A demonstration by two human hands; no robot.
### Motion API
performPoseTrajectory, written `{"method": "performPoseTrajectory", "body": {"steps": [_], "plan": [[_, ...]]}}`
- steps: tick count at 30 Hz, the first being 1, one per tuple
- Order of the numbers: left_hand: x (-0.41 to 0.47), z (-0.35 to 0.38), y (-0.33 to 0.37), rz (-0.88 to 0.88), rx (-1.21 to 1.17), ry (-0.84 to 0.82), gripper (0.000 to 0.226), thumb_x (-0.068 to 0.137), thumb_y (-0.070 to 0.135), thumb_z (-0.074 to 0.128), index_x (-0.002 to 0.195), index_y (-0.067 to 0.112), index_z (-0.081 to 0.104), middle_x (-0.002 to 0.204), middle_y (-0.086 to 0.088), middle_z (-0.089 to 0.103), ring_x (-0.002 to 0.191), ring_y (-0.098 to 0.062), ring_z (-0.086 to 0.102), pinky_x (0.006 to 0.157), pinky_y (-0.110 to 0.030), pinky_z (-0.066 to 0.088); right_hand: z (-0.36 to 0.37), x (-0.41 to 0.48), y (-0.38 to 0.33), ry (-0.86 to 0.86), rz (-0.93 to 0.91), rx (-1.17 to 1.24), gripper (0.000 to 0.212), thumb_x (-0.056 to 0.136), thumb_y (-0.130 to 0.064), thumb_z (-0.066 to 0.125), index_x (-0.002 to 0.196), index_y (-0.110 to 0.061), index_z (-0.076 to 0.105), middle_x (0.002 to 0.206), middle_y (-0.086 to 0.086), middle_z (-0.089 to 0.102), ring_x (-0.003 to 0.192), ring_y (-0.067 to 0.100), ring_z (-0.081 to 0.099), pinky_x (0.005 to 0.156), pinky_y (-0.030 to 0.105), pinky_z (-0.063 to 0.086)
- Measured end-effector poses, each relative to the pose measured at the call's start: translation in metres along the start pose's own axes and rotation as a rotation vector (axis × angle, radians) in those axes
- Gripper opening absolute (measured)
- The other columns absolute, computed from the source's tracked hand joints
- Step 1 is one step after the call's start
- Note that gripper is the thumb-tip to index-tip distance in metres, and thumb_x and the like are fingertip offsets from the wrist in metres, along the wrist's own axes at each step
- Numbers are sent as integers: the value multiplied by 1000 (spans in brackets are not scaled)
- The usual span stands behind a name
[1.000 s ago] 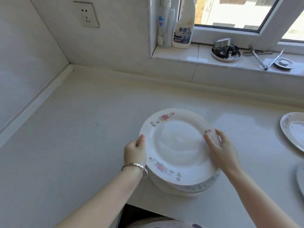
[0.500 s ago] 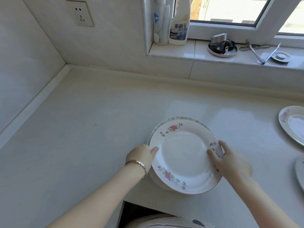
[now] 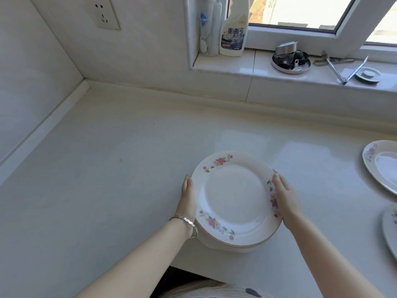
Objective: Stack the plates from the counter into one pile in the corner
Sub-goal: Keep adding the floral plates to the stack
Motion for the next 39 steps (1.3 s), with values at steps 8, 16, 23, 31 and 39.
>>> {"method": "performPoseTrajectory", "body": {"steps": [8, 16, 23, 31, 39], "plan": [[-1, -1, -1, 8, -8, -58, 38, 93, 56, 27, 97, 55, 65, 98, 27, 70, 89, 6, 68, 71, -15, 56, -2, 1, -9, -73, 36, -430, 37, 95, -38, 38, 124, -17, 50, 103, 1, 61, 89, 22, 61, 73, 34, 50], [-9, -70, 4, 115, 490, 303, 26, 93, 29, 43, 82, 17, 63, 88, -2, 68, 92, -25, 66, 70, -27, 44, 98, -35, -90, -312, -587, -912, 22, 90, -25, 48, 87, -21, 69, 87, -1, 71, 82, 17, 64, 73, 28, 45], [-95, -233, -47, -40, 422, 808, 29, 86, 13, 47, 59, 19, 52, 47, -1, 59, 44, -17, 54, 56, -26, 42, 240, -113, -69, -924, -580, -1077, 26, 84, -16, 40, 81, -2, 61, 92, 15, 70, 69, 21, 55, 63, 28, 45], [-255, -378, -161, -163, 73, 1190, 25, 85, 12, 46, 62, 19, 51, 51, -1, 59, 57, -24, 60, 62, -29, 46, 363, -287, 18, -1263, -713, -1348, 24, 85, -22, 43, 69, -18, 59, 78, 0, 63, 72, 20, 59, 60, 22, 42], [-350, -461, -270, -226, -226, 1342, 26, 87, 9, 47, 65, 22, 52, 57, -5, 60, 50, -19, 57, 66, -31, 47, 434, -414, 132, -1327, -410, -1377, 52, 84, -39, 58, 124, -7, 49, 123, 8, 59, 112, 24, 56, 79, 26, 40]]}}
Point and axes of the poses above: each hand's wrist, its own x-axis towards the middle knuckle, its own z-axis out of the palm, y = z × x, the point moved 3 cm from there along x, towards the middle knuckle
